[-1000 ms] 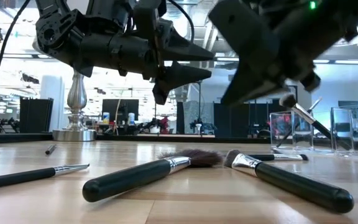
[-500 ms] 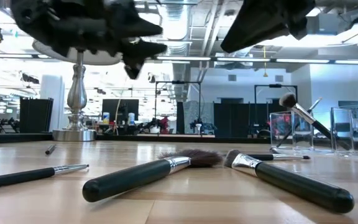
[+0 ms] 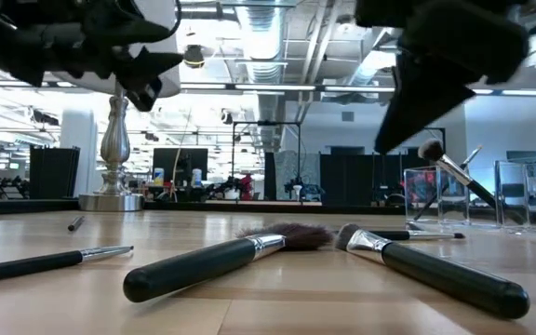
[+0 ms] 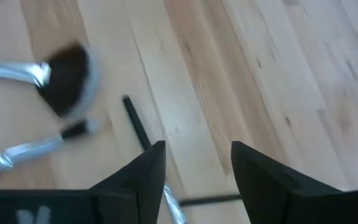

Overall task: Put items in baskets/containers
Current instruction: Put the blush brush into the transparent organizer

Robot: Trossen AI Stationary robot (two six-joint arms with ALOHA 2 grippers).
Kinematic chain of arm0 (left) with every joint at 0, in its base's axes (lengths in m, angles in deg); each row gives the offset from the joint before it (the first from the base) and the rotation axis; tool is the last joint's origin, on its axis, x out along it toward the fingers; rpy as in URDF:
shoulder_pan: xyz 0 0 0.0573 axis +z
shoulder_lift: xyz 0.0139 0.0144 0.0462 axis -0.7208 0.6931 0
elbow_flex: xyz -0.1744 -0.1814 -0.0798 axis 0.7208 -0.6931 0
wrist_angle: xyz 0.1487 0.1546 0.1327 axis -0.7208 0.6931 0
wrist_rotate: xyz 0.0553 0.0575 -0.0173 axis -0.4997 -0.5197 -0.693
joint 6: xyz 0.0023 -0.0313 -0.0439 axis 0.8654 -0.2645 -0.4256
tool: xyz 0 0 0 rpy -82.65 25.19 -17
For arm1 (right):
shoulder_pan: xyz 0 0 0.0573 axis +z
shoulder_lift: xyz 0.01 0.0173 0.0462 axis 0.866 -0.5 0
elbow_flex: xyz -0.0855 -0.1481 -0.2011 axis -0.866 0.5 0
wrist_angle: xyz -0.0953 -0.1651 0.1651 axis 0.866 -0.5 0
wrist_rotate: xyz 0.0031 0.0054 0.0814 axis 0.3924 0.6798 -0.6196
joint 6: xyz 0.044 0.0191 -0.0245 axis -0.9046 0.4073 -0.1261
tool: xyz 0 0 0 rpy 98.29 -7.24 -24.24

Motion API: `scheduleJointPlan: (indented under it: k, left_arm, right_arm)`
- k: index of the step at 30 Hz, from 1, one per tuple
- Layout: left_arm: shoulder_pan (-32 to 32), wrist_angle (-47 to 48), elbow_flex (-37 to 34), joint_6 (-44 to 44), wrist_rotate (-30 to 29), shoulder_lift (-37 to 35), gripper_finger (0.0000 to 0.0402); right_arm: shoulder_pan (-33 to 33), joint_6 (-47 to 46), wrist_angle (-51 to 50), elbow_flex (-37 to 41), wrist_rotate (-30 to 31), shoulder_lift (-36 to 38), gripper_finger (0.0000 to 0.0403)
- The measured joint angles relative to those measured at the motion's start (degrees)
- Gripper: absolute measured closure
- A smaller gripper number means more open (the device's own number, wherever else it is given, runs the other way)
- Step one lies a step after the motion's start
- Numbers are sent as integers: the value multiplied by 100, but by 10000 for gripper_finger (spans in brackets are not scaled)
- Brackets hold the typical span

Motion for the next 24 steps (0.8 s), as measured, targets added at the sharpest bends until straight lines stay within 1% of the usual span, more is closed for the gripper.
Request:
scheduleJointPlan:
  k: [2,6,7,9,12,14,17,19,20,22,24]
  left_arm:
    - [1,13,-59,-1,-88,3,239]
    - [1,7,-72,-1,-332,84,239]
    - [1,18,-74,-1,-389,84,239]
    - [1,0,-74,-2,-459,83,239]
    - [1,0,-74,-3,-524,82,239]
    - [1,0,-74,-3,-631,82,239]
    - [9,-39,-74,-3,-802,82,239]
    - [12,-42,-74,-3,-925,82,239]
    - [12,-42,-74,-3,-993,82,239]
    - [16,-44,-74,-3,-1036,82,239]
    - [16,-44,-74,14,-1045,80,239]
  right_arm:
    - [10,116,106,151,-116,36,226]
    - [-10,231,286,498,-676,40,237]
    - [-13,364,221,540,-797,55,241]
    - [-13,639,-270,555,-862,205,250]
    - [-78,817,-932,474,-619,698,261]
    - [-123,926,-1232,468,-420,1185,265]
    - [-112,1015,-1499,474,59,2054,269]
    - [-34,1065,-1148,677,336,2709,270]
    - [2,1133,-766,896,459,3013,270]
    - [74,1430,405,1608,474,3617,270]
    - [101,1848,1950,2605,378,4074,271]
